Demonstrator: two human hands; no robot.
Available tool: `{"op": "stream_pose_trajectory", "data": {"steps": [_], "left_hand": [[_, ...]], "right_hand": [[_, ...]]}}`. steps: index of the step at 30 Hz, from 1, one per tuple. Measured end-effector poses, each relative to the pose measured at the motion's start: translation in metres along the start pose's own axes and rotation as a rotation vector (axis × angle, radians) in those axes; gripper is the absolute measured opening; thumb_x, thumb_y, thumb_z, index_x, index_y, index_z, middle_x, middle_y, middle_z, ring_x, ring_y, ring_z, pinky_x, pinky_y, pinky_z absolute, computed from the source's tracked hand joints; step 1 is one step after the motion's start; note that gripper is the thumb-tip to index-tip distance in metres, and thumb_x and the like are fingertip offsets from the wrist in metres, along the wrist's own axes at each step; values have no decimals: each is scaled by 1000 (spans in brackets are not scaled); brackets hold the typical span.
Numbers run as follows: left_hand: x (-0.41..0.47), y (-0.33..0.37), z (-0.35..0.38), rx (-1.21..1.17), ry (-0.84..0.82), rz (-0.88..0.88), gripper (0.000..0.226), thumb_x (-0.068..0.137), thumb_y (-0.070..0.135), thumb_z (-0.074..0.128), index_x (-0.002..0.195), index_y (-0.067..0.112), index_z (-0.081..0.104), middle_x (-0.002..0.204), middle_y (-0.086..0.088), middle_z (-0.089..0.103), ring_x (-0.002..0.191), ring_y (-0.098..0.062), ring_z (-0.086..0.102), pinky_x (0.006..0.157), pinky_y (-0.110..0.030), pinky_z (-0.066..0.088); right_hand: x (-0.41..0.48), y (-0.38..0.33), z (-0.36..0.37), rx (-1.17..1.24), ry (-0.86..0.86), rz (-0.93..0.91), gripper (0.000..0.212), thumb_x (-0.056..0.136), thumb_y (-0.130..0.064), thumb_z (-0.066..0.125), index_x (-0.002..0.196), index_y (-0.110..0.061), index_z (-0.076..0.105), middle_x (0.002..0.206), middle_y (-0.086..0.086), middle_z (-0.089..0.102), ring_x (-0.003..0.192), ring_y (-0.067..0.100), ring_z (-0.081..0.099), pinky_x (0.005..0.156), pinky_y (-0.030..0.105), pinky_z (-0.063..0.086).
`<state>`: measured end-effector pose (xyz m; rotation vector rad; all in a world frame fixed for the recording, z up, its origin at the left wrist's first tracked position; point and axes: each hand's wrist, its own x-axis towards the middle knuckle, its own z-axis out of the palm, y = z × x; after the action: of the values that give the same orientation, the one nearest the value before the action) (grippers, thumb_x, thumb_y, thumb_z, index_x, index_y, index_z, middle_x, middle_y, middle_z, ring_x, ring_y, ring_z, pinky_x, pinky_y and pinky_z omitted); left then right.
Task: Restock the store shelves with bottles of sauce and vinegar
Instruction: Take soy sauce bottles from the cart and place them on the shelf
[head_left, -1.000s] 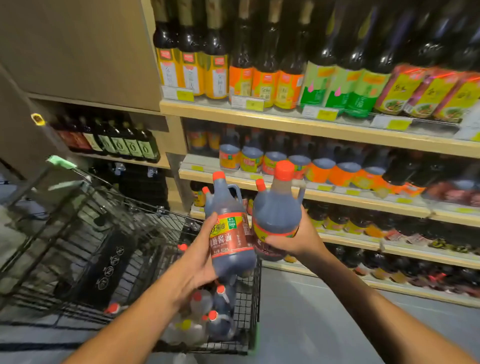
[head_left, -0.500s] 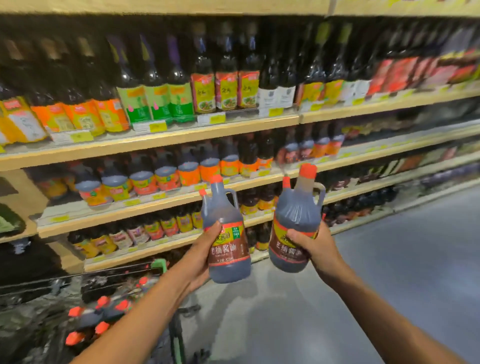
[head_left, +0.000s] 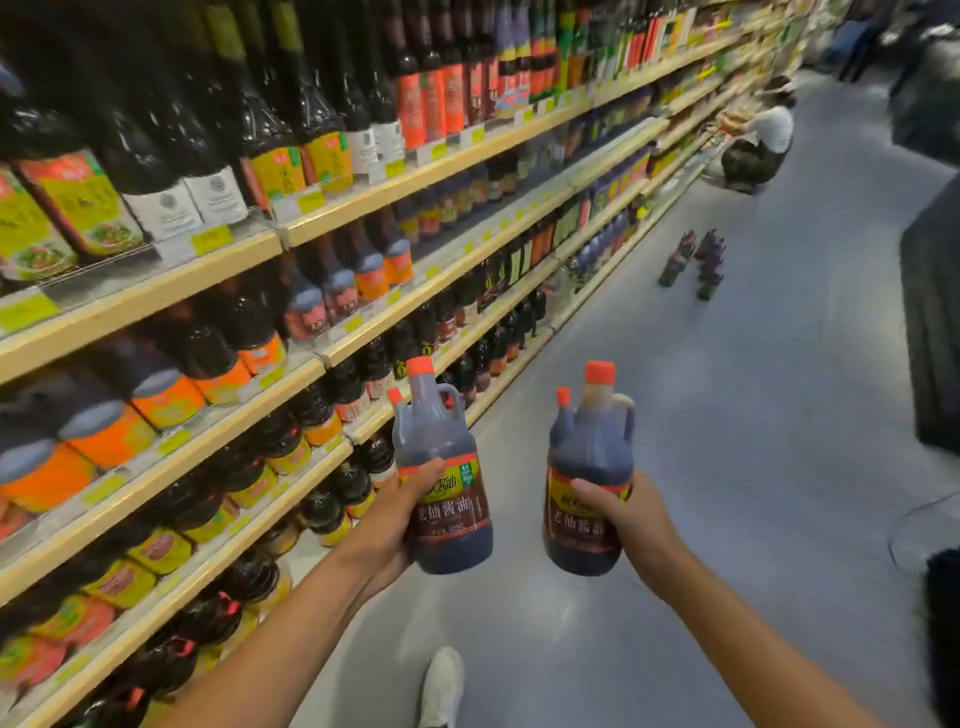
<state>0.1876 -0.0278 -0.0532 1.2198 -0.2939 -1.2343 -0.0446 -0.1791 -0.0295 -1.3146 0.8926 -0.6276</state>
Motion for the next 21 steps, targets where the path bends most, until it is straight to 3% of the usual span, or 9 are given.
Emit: {"op": "stream_pose_trajectory", "data": {"steps": [7,11,13,17,20,21], "left_hand": [[94,18,37,120,-115,-61,98,46,54,100,132,22,63,118,-14,76,104,-32,75,77,-43,62],[155,38,47,183,-189,-63,104,48,52,100,139,23,58,121,-14,74,108,-33,74,81,-43,62],[184,48,54,215,-231,-64,103,50,51,98,140,23,57,122,-14,74,109,-33,73,83,-43,62],[233,58,76,244,-330,-87,78,61,42,90,132,27,61,115,-10,77,103,-29,76,78,-36,62],[263,58,95,248,-369,-118,73,62,42,89,129,28,62,114,-8,77,102,-28,76,77,-35,62],[273,58,103,257,-383,-124,73,63,42,89,129,28,62,115,-9,77,103,-28,76,77,-36,62]], "right_hand": [[41,11,-43,16,225,63,83,49,-49,86,125,-22,65,113,5,77,107,29,71,95,52,57],[77,13,-50,72,342,79,64,59,-35,85,119,-24,67,109,6,78,106,29,72,92,48,58],[95,11,-53,92,393,84,71,54,-38,89,120,-22,67,110,8,77,104,30,72,91,50,58],[124,11,-67,129,444,100,73,61,-23,94,126,-16,64,114,13,75,107,34,71,94,53,57],[142,11,-80,156,510,98,74,54,-33,90,122,-18,65,107,9,78,100,28,74,83,42,60],[147,10,-86,162,525,102,75,55,-32,92,123,-17,65,109,10,77,101,29,73,85,44,60]]}}
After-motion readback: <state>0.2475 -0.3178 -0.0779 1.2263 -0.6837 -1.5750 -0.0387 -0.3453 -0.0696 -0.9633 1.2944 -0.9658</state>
